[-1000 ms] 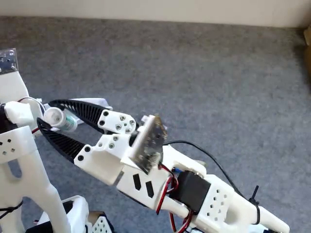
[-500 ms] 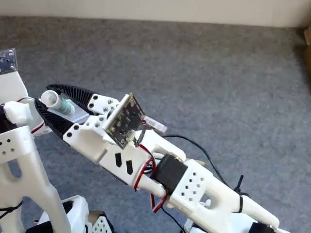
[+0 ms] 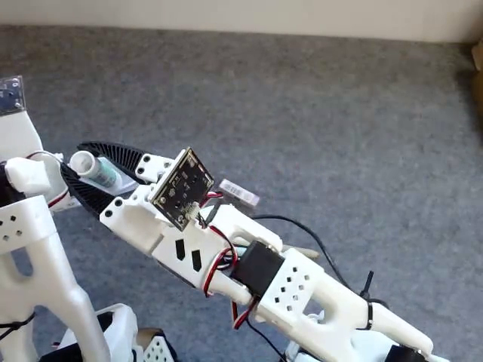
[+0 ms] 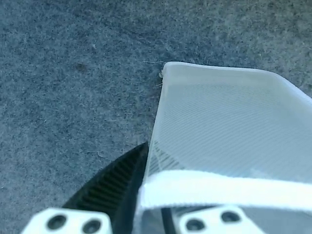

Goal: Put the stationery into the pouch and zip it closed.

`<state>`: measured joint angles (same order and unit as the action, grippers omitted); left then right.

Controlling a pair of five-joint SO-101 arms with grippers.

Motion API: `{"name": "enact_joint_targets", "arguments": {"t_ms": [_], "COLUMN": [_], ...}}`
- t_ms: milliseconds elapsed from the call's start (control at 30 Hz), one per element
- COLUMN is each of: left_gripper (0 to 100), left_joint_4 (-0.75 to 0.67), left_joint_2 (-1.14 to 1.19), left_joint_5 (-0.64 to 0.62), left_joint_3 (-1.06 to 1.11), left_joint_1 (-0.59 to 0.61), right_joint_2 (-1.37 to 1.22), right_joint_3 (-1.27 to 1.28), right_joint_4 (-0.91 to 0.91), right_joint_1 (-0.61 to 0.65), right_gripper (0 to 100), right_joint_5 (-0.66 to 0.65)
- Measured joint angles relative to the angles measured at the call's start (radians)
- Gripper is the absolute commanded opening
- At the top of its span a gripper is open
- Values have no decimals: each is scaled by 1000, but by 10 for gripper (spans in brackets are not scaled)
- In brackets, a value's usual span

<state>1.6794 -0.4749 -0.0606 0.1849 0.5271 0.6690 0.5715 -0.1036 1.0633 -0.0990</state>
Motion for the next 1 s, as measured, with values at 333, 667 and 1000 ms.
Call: {"name": "enact_joint_targets", "arguments": {"t_ms": [333, 667, 1000], "left_gripper": [7, 7, 7], "left_joint_4": [0, 0, 0], "left_joint_2": [0, 0, 2], "left_joint_5": [0, 0, 0], "left_joint_3": [0, 0, 0], "left_joint_1": [0, -2, -2], "right_joint_2": [-3, -133, -137], "right_joint_3": [0, 2, 2], "right_joint_4": [0, 5, 5], "right_joint_1": [-15, -80, -81], "right_gripper": [16, 19, 126], "right_joint_5": [0, 2, 2]}}
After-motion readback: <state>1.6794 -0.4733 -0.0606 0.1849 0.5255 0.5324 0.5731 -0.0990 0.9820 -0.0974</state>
